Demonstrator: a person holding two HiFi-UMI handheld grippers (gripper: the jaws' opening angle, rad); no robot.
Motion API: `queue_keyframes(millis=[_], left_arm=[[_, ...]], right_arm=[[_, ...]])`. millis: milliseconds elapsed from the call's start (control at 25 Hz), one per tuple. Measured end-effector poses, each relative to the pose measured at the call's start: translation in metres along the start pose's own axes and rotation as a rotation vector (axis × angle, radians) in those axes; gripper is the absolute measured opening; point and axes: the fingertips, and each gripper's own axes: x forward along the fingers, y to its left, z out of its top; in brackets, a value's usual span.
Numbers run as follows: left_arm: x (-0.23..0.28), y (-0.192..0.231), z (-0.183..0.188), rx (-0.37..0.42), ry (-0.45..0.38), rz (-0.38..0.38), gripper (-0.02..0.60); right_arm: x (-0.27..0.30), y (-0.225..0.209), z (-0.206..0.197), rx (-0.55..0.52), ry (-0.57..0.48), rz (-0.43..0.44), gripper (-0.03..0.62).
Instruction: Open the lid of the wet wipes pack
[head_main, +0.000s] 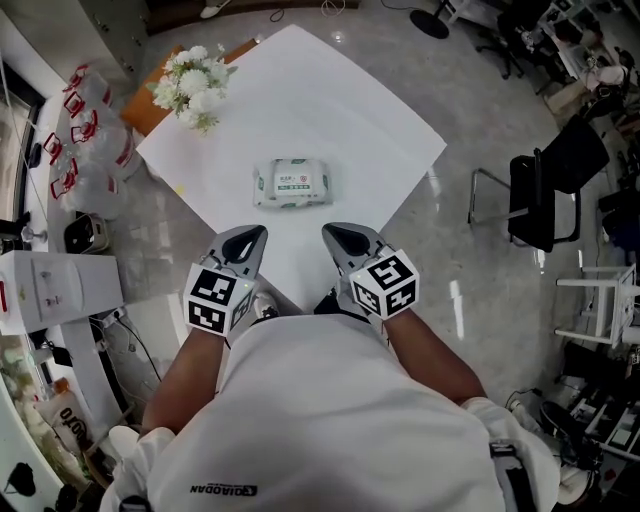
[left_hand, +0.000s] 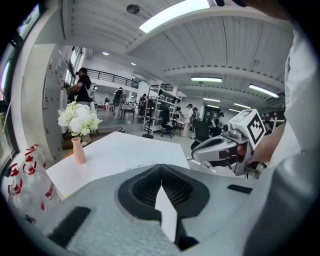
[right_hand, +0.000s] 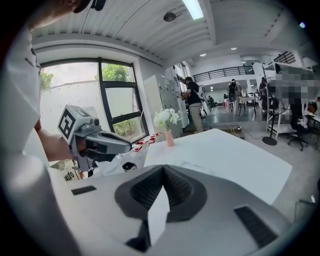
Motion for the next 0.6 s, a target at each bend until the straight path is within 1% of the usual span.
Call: queue_keyframes(millis=[120, 240, 480, 600], left_arm=[[0.003, 0.0, 0.001, -0.014, 0.002, 0.011, 0.008], [0.004, 0.001, 0.0, -0.009, 0.008, 0.025, 0.008], [0.0, 0.012, -0.008, -0.036, 0.021, 0.079, 0.008], [-0.003, 0.015, -0.011, -0.049, 0.024, 0.097, 0.008]], right_arm=[[0.005, -0.007, -0.002, -0.014, 0.012, 0.011, 0.007], [0.014, -0.014, -0.005, -0.059, 0.028, 0.007, 0.006], [0.037, -0.026, -0.015, -0.165, 0.087, 0.027, 0.008], [0.047, -0.029, -0.016, -0.193, 0.102, 0.042, 0.008]])
